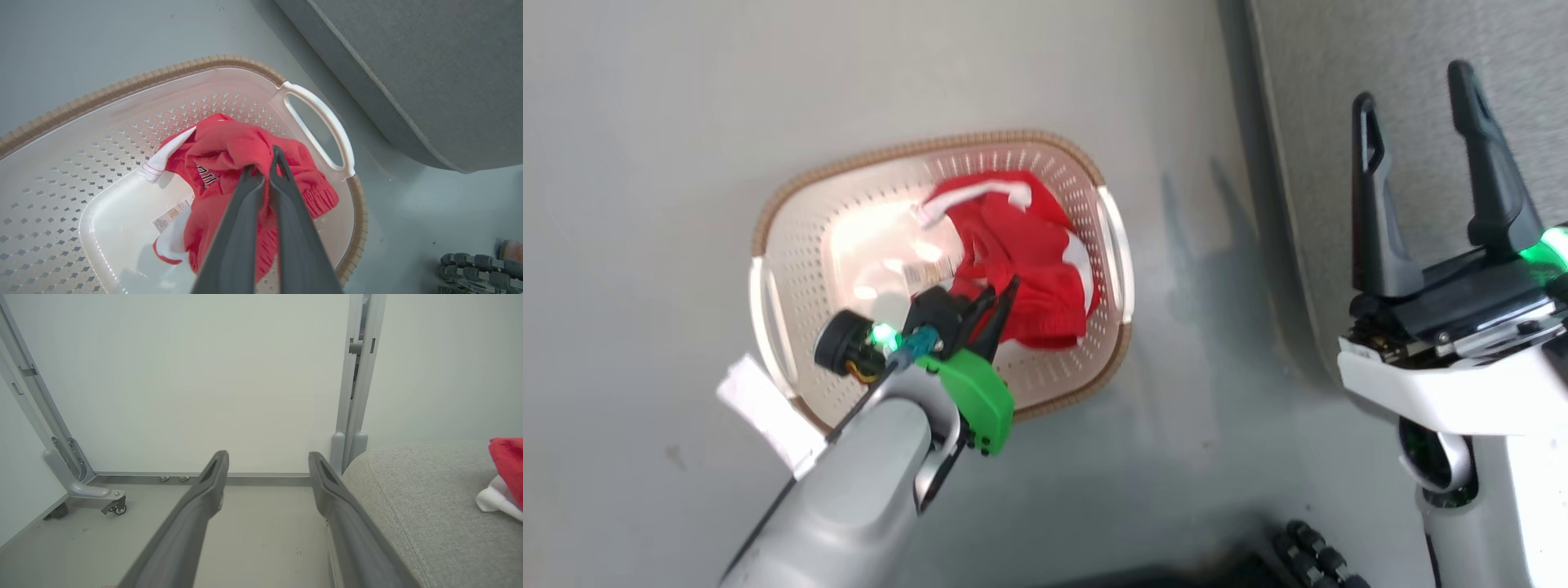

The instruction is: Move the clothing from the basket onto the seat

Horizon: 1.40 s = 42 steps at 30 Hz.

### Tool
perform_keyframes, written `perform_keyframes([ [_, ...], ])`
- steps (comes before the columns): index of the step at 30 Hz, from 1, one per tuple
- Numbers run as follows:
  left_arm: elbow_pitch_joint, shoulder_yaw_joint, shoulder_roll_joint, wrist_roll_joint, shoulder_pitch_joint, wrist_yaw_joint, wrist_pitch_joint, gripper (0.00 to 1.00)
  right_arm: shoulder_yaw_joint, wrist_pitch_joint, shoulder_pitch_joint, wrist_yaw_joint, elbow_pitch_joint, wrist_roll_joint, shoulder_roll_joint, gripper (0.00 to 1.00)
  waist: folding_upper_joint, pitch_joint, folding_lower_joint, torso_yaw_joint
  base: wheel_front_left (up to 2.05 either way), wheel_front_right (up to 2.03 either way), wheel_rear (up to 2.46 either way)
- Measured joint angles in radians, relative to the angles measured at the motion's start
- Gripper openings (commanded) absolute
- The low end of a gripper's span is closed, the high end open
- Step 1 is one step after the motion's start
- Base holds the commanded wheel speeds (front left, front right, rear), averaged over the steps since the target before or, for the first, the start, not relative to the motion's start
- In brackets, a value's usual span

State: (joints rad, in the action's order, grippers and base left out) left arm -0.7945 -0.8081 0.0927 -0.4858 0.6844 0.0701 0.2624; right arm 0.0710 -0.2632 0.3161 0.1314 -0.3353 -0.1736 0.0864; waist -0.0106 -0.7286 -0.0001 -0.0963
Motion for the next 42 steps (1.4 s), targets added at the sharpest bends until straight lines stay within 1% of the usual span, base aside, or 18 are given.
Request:
perform_keyframes([
  [4, 0.077, 0.09, -0.003, 0.047, -0.112, 0.0, 0.0, 0.0, 0.023, 0.0, -0.053, 0.0, 0.04, -0.022, -0.013, 1.0, 0.0, 0.105, 0.0, 0.006, 0.0, 0.0, 0.0],
  [11, 0.194, 0.239, -0.019, 0.072, -0.284, 0.015, 0.0, 0.0, 0.06, 0.0, -0.167, 0.0, 0.107, -0.042, -0.028, 1.0, 0.0, 0.296, 0.0, 0.015, 0.0, 0.0, 0.0],
  [16, 0.289, 0.32, -0.029, 0.087, -0.391, 0.022, 0.0, 0.0, 0.082, 0.0, -0.252, 0.0, 0.149, -0.052, -0.032, 1.0, 0.0, 0.43, -0.0001, 0.018, 0.0, 0.0, 0.0],
  [20, 0.38, 0.364, -0.036, 0.109, -0.449, 0.024, 0.0, 0.0, 0.097, 0.0, -0.308, 0.0, 0.171, -0.06, -0.033, 1.0, 0.0, 0.535, -0.0001, 0.02, 0.0, 0.0, 0.0],
  [25, 0.483, 0.392, -0.04, 0.127, -0.477, 0.026, 0.0, 0.0, 0.109, 0.0, -0.342, 0.0, 0.194, -0.066, -0.033, 1.0, 0.0, 0.647, -0.0001, 0.022, 0.0, 0.0, 0.0],
  [32, 0.577, 0.394, -0.042, 0.139, -0.495, 0.026, 0.0, 0.0, 0.12, 0.0, -0.381, 0.0, 0.22, -0.077, -0.028, 1.0, 0.0, 0.751, -0.0001, 0.024, 0.0, 0.0, 0.0],
  [37, 0.639, 0.381, -0.042, 0.143, -0.499, 0.021, 0.0, 0.0, 0.13, 0.0, -0.404, 0.0, 0.234, -0.092, -0.026, 1.0, 0.0, 0.781, -0.0001, 0.024, 0.0, 0.0, 0.0],
  [42, 0.686, 0.353, -0.042, 0.114, -0.499, 0.014, 0.0, 0.0, 0.135, 0.0, -0.404, 0.0, 0.249, -0.107, -0.026, 1.0, 0.0, 0.773, 0.0, 0.026, 0.0, 0.0, 0.0],
])
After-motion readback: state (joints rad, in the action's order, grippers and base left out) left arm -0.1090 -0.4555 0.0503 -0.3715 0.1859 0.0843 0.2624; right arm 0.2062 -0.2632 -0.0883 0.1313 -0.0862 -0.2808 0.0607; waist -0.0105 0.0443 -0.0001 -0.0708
